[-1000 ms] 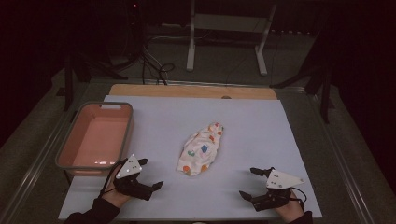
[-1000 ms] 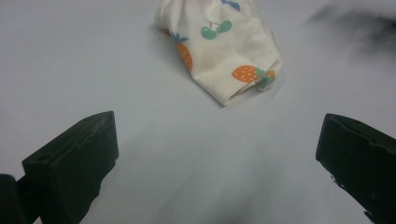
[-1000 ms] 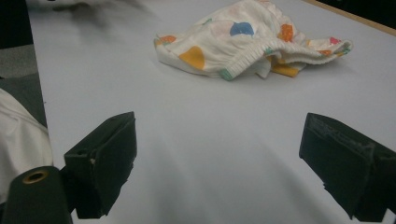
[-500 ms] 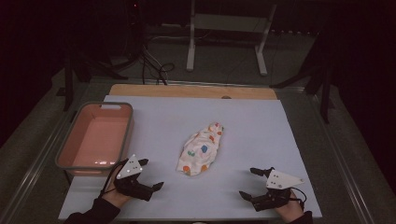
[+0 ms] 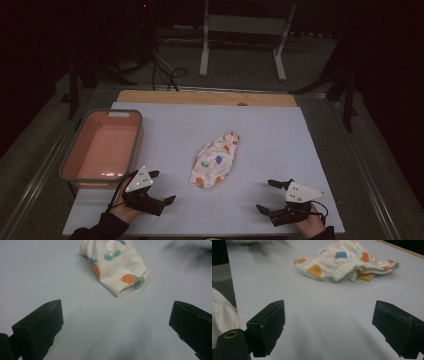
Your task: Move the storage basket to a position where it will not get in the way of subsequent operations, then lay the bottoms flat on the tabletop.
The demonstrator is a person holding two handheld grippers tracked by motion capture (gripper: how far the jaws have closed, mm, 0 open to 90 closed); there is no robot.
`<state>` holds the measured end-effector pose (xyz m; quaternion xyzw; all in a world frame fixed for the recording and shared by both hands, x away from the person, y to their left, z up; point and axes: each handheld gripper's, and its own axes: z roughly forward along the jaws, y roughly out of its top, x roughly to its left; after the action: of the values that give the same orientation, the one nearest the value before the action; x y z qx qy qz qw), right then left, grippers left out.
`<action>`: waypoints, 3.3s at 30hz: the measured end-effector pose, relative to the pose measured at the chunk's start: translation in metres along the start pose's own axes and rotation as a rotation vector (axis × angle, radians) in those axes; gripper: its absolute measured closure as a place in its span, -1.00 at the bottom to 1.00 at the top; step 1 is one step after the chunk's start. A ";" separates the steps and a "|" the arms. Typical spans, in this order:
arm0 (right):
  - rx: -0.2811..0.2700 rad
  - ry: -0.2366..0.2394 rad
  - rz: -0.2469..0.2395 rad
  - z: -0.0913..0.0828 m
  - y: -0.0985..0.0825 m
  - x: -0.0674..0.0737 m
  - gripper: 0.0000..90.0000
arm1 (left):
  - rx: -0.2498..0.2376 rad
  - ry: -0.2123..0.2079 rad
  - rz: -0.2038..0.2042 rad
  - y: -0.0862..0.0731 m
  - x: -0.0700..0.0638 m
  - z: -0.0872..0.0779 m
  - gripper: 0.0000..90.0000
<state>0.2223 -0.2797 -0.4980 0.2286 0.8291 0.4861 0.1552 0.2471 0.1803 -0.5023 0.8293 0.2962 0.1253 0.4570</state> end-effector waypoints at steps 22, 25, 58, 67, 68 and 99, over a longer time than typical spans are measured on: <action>0.001 0.001 0.005 0.001 0.000 0.001 -0.75 | -0.001 0.004 0.001 0.000 -0.001 0.000 -0.99; -0.001 0.001 0.004 0.001 0.000 0.001 -0.75 | -0.001 0.004 0.002 0.000 -0.001 -0.001 -0.99; -0.036 0.019 -0.017 0.022 0.071 0.023 -0.75 | -0.122 0.039 0.032 0.055 -0.014 -0.014 -0.99; -0.062 0.016 0.046 0.067 0.096 0.028 -0.76 | -0.164 0.084 -0.010 0.056 -0.005 0.000 -0.99; -0.058 0.003 0.043 0.073 0.097 0.029 -0.76 | -0.162 0.076 -0.016 0.053 -0.003 0.003 -0.99; 0.250 -0.115 0.023 0.200 0.083 0.070 0.37 | -0.165 0.102 -0.038 0.039 0.006 0.008 -0.99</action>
<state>0.2778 -0.0602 -0.5241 0.2831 0.8703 0.3667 0.1671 0.2704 0.1620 -0.4745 0.7757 0.3233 0.1825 0.5104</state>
